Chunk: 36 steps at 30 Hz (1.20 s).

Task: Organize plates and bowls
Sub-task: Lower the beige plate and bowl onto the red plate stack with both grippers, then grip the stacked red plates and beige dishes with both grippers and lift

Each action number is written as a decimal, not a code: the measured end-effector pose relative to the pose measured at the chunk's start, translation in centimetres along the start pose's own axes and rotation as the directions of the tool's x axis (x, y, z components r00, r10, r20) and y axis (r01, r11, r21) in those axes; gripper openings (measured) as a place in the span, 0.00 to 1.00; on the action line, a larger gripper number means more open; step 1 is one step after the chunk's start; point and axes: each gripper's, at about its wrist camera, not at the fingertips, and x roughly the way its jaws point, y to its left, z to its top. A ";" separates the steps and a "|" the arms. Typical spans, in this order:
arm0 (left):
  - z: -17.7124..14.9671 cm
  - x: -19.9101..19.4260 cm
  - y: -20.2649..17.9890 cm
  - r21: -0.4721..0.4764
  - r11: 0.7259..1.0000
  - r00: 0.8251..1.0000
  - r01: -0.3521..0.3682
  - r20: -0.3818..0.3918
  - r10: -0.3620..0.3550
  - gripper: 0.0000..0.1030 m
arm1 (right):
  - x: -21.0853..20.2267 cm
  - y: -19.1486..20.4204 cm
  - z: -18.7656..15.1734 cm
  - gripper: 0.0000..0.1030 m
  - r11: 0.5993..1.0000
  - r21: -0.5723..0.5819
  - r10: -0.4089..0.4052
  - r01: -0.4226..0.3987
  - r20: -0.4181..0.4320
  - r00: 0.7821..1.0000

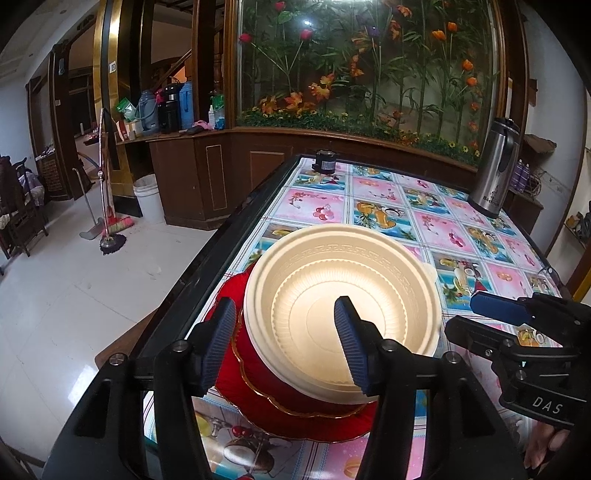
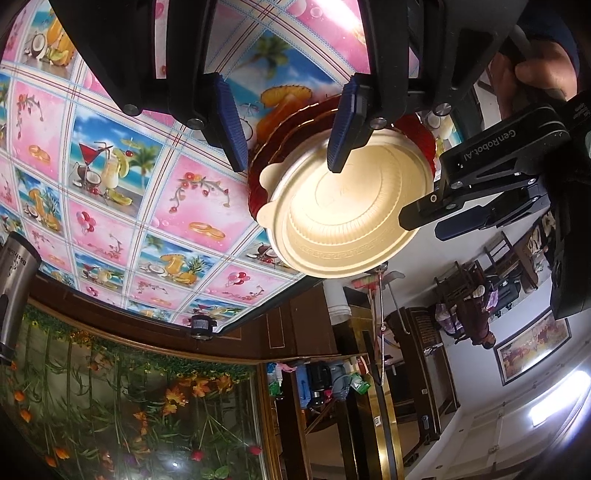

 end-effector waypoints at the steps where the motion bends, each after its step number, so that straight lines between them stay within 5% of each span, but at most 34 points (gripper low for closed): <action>1: 0.0 0.0 0.1 -0.003 1.000 1.000 -0.003 -0.002 0.003 0.53 | 0.0 -0.1 -0.1 0.49 1.000 0.004 0.000 0.000 0.000 1.000; 15: -0.2 0.1 0.9 -0.019 1.000 1.000 -0.009 -0.006 0.009 0.53 | -0.4 -2.0 -0.8 0.49 0.997 0.074 0.008 -0.008 -0.001 1.000; 26: -1.1 1.8 6.8 -0.170 0.985 0.995 0.035 -0.091 -0.051 0.53 | 1.6 -6.0 -1.9 0.44 0.964 0.256 0.085 -0.067 -0.060 0.995; 31: -1.5 3.0 7.8 -0.197 0.978 0.989 0.062 -0.123 -0.088 0.31 | 3.3 -6.4 -2.4 0.41 0.948 0.301 0.135 -0.101 -0.096 0.986; 36: -1.9 4.3 7.5 -0.188 0.978 0.981 0.086 -0.158 -0.116 0.23 | 4.3 -6.4 -2.5 0.41 0.938 0.327 0.163 -0.119 -0.110 0.980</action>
